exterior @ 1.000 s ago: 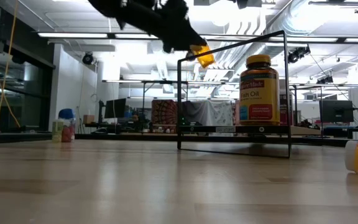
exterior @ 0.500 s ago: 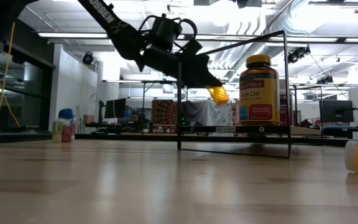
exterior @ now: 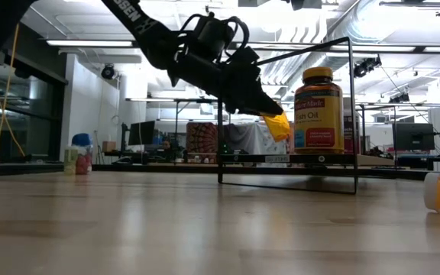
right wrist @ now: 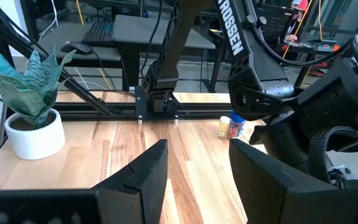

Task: Pick and place medicine bottles onto shelf by color
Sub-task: Put the orange pill bottle on the shelf

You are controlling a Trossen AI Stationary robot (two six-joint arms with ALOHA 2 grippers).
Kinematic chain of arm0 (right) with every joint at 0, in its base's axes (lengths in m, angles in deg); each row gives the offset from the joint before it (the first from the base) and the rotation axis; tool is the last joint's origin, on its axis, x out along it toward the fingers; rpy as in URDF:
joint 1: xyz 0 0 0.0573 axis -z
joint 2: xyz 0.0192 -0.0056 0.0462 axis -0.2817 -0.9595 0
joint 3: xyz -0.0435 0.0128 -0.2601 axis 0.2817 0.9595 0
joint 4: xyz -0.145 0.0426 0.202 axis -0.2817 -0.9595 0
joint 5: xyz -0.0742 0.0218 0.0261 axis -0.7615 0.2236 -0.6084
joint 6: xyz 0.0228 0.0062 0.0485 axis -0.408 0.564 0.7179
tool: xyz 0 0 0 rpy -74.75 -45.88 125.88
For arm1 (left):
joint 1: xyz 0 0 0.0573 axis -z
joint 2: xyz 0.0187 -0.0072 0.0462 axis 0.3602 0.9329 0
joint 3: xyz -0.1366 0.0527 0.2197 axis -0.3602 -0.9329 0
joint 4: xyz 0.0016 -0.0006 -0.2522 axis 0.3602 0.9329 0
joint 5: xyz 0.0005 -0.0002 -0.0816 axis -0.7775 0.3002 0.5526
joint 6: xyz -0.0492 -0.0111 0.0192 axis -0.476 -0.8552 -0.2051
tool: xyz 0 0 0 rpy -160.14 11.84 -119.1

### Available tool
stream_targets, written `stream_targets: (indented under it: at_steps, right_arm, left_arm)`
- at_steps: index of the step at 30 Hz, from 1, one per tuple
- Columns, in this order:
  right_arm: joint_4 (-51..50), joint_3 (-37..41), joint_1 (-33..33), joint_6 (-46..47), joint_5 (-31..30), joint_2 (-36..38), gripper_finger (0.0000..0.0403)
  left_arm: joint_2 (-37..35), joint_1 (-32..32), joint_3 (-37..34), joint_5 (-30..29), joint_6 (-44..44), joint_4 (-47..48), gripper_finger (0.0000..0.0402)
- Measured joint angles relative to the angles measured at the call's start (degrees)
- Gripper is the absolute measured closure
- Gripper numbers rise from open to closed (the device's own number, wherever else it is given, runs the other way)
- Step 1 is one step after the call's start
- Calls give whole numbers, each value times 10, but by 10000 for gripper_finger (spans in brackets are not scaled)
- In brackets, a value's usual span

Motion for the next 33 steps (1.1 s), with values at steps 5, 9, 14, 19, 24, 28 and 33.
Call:
stream_targets:
  at_steps: [5,9,14,19,24,28,33]
  right_arm:
    - [0,0,0,0,0,0,237]
    - [0,0,0,0,0,0,237]
    - [0,0,0,0,0,0,237]
    - [0,0,0,0,0,0,237]
    - [0,0,0,0,0,0,237]
    - [0,0,0,0,0,0,237]
    - [0,0,0,0,0,0,237]
  left_arm:
    - [-1,15,0,-2,0,7,202]
    - [-1,26,0,13,5,31,202]
    - [-1,36,0,48,10,45,202]
    - [-1,44,0,52,21,56,202]
    - [-2,49,1,48,26,92,202]
    - [-12,49,2,37,28,131,202]
    - [-38,48,0,29,38,171,202]
